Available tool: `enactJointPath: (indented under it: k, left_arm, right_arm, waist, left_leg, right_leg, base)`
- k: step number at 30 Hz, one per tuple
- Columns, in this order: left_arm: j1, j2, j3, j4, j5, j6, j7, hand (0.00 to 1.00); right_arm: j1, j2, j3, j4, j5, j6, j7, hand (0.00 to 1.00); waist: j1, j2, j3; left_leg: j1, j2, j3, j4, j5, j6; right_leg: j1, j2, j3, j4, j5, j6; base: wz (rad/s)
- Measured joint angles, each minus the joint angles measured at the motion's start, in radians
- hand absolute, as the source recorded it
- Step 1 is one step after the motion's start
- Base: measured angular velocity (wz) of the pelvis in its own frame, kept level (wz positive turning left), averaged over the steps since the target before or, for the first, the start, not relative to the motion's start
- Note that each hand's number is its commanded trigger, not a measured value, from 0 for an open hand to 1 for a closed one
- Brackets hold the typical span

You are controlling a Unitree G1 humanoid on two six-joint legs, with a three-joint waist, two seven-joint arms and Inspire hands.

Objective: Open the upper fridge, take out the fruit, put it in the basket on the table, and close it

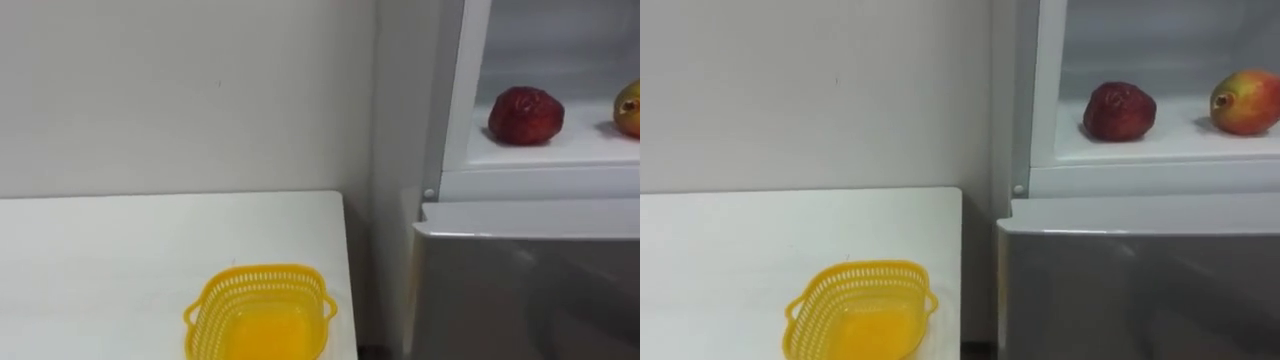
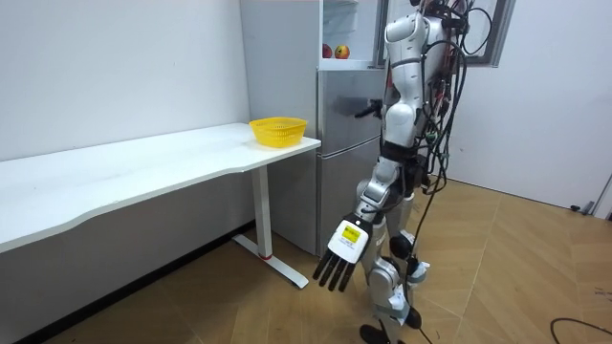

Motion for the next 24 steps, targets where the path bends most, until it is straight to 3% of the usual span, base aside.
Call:
enactJointPath:
  k: [2,5,10,12,16,22,24]
  left_arm:
    - [0.001,0.001,-0.002,0.004,0.006,-0.001,-0.009,0.00]
    - [-0.009,0.004,-0.018,0.041,0.009,-0.006,-0.016,0.00]
    - [-0.021,0.037,-0.028,0.114,0.032,-0.004,-0.041,0.00]
    - [-0.027,0.038,-0.026,0.123,0.070,-0.001,-0.056,0.00]
    - [-0.033,0.037,-0.027,0.125,0.085,0.004,-0.070,0.00]
    - [-0.057,0.036,-0.026,0.112,0.165,0.038,-0.093,0.00]
    - [-0.067,0.037,-0.027,0.099,0.185,0.039,-0.103,0.00]
  right_arm:
    - [-0.034,0.000,0.008,-0.037,-0.067,-0.032,-0.046,0.00]
    - [-0.047,0.000,0.025,-0.085,-0.173,-0.037,-0.106,0.00]
    - [-0.089,-0.029,0.056,-0.168,-0.283,-0.089,-0.183,0.00]
    - [-0.109,-0.048,0.055,-0.183,-0.331,-0.093,-0.176,0.00]
    - [-0.133,-0.051,0.070,-0.183,-0.346,-0.099,-0.154,0.00]
    - [-0.146,-0.086,0.105,-0.183,-0.291,-0.097,-0.085,0.00]
    - [-0.204,-0.092,0.118,-0.155,-0.257,-0.097,-0.056,0.00]
  waist:
    - [0.001,-0.004,0.0010]
    - [0.004,-0.009,0.0001]
    - [0.015,-0.016,-0.0014]
    - [0.026,-0.017,-0.0010]
    - [0.035,-0.027,0.0032]
    - [0.054,-0.042,0.0017]
    - [0.057,-0.045,0.0039]
  left_leg:
    - [0.002,0.001,0.003,0.000,0.000,0.000]
    - [-0.002,0.001,0.001,0.001,0.000,0.000]
    - [-0.008,0.001,-0.001,0.003,0.000,0.000]
    - [-0.010,0.002,0.000,0.004,0.000,0.000]
    - [-0.011,0.002,-0.001,0.005,0.000,0.000]
    - [-0.013,0.003,-0.001,0.004,0.000,0.000]
    - [-0.012,0.002,-0.005,0.005,0.000,0.000]
  right_leg:
    - [0.000,0.002,0.009,0.000,0.000,0.000]
    - [-0.006,0.003,0.009,0.002,0.000,-0.001]
    - [-0.016,0.005,0.007,0.004,0.005,-0.006]
    - [-0.016,0.005,0.012,0.006,0.006,-0.006]
    - [-0.015,0.005,0.012,0.006,0.007,-0.006]
    - [-0.016,0.005,0.011,0.003,0.007,-0.006]
    - [-0.005,0.003,-0.002,0.000,0.007,-0.006]
  base:
    - [-0.02]
    - [-0.01]
    - [-0.01]
    - [0.00]
    - [0.00]
    - [0.00]
    - [0.04]
